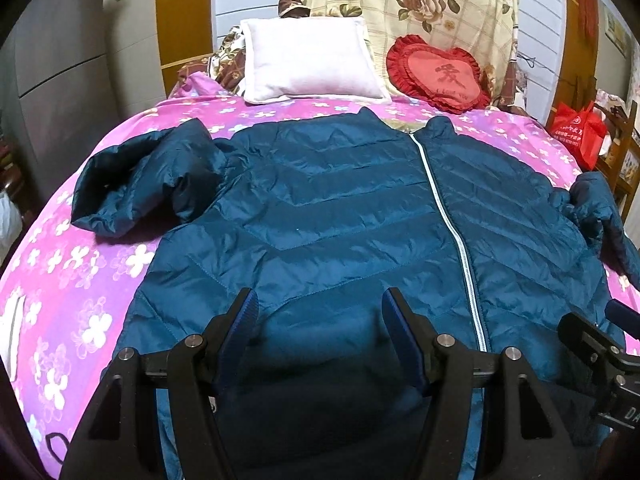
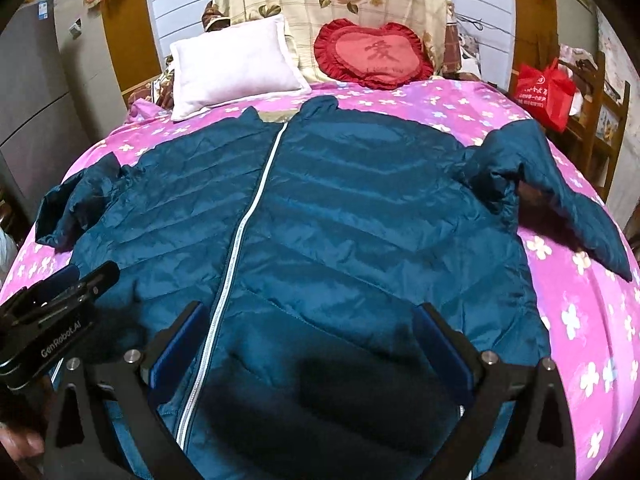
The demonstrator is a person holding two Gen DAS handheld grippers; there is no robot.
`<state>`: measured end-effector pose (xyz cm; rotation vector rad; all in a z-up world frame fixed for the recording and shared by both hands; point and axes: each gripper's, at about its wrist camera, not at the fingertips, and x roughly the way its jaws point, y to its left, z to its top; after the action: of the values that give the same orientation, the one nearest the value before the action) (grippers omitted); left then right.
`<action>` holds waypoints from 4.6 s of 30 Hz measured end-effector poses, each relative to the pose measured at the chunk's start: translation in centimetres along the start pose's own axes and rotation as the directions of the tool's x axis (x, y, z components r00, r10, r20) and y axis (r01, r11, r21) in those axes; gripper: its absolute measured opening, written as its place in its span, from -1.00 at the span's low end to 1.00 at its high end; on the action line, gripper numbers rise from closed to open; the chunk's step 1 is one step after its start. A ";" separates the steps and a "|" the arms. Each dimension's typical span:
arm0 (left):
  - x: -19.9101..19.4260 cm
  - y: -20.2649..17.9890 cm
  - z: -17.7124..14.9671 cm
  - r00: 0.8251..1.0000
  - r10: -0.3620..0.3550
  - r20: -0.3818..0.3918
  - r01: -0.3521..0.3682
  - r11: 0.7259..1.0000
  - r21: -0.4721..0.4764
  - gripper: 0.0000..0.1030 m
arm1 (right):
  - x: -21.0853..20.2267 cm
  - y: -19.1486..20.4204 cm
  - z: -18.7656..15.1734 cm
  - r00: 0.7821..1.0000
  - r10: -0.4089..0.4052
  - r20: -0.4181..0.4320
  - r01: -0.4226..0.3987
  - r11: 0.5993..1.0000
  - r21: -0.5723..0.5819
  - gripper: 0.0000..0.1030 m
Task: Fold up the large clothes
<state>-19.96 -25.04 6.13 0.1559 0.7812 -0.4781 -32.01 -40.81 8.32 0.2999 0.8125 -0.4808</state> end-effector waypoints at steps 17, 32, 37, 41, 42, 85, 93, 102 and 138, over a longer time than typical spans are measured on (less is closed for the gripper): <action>0.5 0.6 0.0 1.000 0.016 0.000 -0.016 1.000 -0.005 -0.18 | 1.4 0.7 -0.1 1.000 -0.001 -0.013 0.001 1.000 -0.006 1.00; -0.3 0.5 0.0 1.000 0.017 0.016 -0.017 1.000 0.002 -0.18 | 1.0 -0.5 -0.6 1.000 -0.019 -0.019 0.019 1.000 0.011 1.00; -0.5 0.6 -0.1 1.000 0.013 0.023 -0.013 1.000 0.008 -0.18 | 0.7 -1.2 -0.7 0.999 -0.038 -0.018 0.038 0.999 0.021 1.00; -0.6 0.5 -0.3 1.000 0.010 0.025 -0.010 1.000 0.014 -0.18 | 0.5 -1.3 -0.7 0.999 -0.045 -0.016 0.045 0.999 0.029 1.00; -0.6 0.5 -0.3 1.000 0.008 0.024 -0.008 1.000 0.014 -0.18 | 0.5 -1.3 -0.8 0.999 -0.049 -0.015 0.049 0.998 0.028 1.00; 0.1 1.2 -0.2 0.999 0.041 0.011 -0.041 0.999 -0.013 -0.18 | 1.9 -0.3 -0.2 1.000 -0.011 -0.021 0.011 1.000 0.011 1.00; 0.4 1.1 -0.3 0.999 0.047 0.006 -0.047 0.999 -0.008 -0.18 | 2.2 -0.1 -0.2 1.000 -0.010 -0.030 0.010 1.000 0.008 1.00; 0.8 1.3 -0.4 0.999 0.049 -0.005 -0.049 0.999 -0.016 -0.18 | 2.9 0.2 0.0 0.999 -0.023 -0.034 0.022 1.000 -0.020 1.00; 6.9 20.3 12.3 0.935 0.355 0.000 -0.353 0.929 -0.109 -0.17 | 4.5 0.7 0.9 0.995 0.077 -0.071 -0.083 0.993 -0.083 1.00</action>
<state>1.60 -13.33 9.11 0.1879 0.7381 -0.0941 -28.43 -41.93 5.60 0.2691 0.8812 -0.3611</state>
